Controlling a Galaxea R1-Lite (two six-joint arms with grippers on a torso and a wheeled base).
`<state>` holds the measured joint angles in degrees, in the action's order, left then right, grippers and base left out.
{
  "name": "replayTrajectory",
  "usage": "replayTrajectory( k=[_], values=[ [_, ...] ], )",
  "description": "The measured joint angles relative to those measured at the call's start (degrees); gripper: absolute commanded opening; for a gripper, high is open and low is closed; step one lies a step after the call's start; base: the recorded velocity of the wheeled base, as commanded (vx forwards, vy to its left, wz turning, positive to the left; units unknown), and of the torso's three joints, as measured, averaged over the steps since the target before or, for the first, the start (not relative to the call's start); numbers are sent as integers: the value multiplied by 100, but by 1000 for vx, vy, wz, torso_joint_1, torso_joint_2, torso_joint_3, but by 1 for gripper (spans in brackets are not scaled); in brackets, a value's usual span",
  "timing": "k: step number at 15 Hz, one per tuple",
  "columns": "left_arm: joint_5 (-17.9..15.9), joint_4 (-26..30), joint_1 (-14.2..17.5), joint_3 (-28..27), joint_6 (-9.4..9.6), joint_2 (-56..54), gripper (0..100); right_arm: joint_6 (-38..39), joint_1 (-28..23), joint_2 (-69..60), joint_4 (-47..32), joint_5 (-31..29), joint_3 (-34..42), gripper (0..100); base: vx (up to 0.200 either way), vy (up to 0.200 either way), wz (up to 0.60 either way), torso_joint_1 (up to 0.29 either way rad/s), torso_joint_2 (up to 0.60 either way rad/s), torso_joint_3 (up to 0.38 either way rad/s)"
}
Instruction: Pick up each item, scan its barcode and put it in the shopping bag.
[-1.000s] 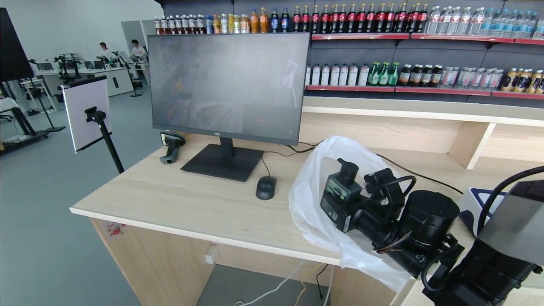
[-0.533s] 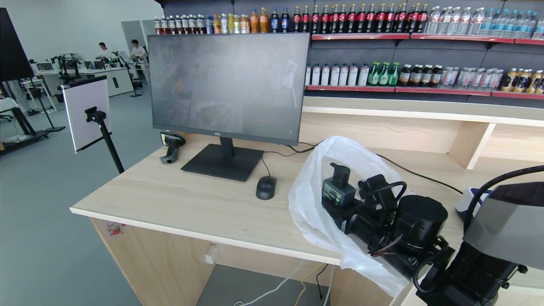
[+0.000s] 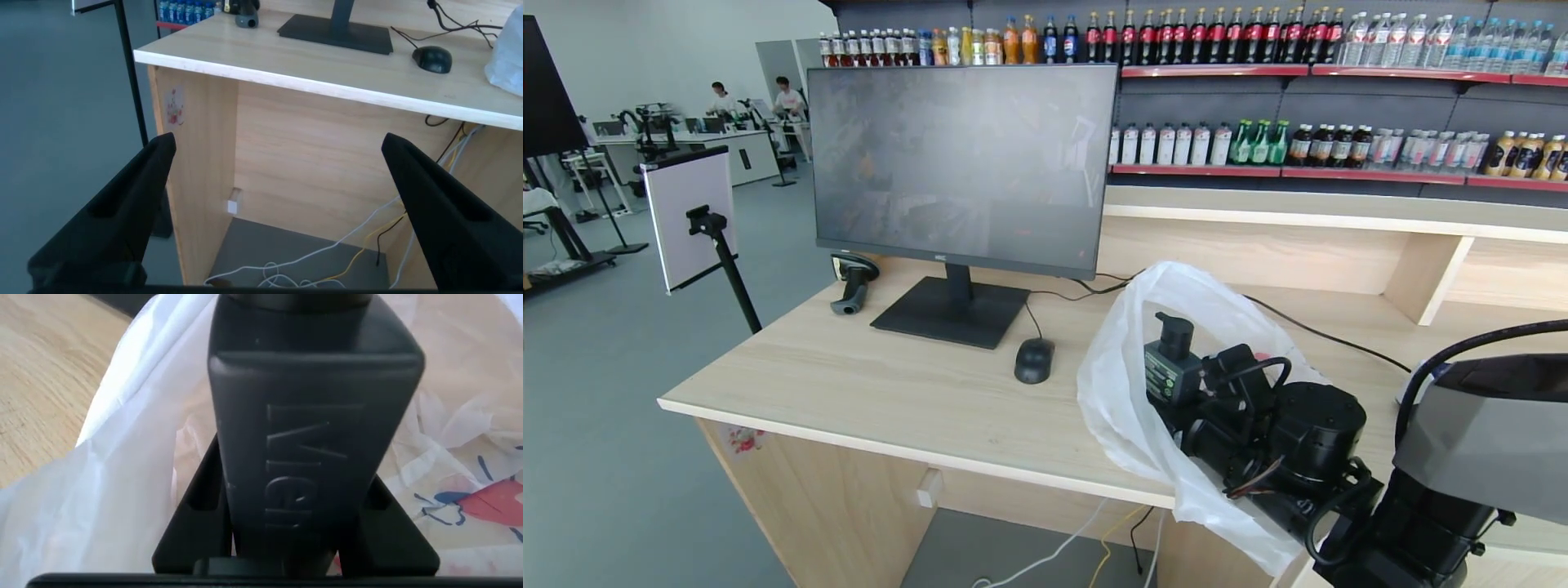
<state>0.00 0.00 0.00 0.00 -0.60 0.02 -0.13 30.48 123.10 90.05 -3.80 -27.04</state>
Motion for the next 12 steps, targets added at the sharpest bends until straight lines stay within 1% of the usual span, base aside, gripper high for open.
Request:
replayTrajectory(
  k=[1, 12],
  values=[
    [0, 0, 0, 0, 2, 0, 100, -5, 2, 9, -9, 0, 22, 100, 0, 0, 0, 0, 0, 0],
    [0, 0, 0, 0, 41, 0, 100, -9, 2, -196, -17, -5, 22, 100, 0, 0, 0, 0, 0, 0]
  ],
)
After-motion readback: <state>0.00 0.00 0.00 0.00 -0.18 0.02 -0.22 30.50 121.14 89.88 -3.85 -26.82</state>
